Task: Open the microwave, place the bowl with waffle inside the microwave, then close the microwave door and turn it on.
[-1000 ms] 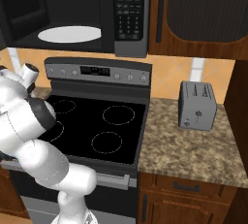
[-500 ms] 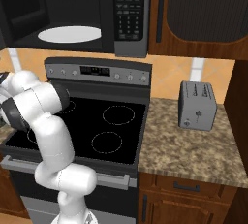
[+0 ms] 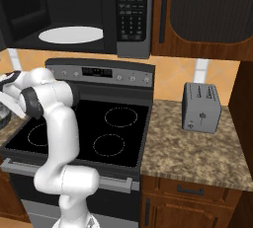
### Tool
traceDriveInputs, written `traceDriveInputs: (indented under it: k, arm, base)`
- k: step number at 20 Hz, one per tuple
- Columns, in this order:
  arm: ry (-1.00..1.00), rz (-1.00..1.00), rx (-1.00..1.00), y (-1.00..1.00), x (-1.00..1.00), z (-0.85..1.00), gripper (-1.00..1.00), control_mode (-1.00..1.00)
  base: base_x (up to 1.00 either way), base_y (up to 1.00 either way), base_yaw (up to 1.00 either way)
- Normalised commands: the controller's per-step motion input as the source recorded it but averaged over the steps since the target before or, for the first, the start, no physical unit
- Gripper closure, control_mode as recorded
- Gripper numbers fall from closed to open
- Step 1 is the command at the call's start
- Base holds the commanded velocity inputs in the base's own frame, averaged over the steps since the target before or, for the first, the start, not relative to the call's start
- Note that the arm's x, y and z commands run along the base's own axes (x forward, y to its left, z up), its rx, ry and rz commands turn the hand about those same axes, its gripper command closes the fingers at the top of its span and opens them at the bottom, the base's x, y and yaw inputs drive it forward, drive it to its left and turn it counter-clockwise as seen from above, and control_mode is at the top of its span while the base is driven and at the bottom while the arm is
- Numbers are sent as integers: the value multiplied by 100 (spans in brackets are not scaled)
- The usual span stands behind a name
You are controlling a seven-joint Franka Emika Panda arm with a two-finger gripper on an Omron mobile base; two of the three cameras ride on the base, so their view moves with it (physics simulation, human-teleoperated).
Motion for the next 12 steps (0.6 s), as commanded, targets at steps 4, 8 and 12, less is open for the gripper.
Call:
traceDriveInputs:
  k: [4, 8, 12]
  arm:
    - [0, -2, 0, 0, 0, -26, -100, -100]
    - [0, 0, 0, 0, 0, -43, -100, -100]
    - [0, 0, 0, 0, 0, -38, -100, -100]
  base:
    - [0, 0, 0]
    - [0, 0, 0]
    - [0, 0, 0]
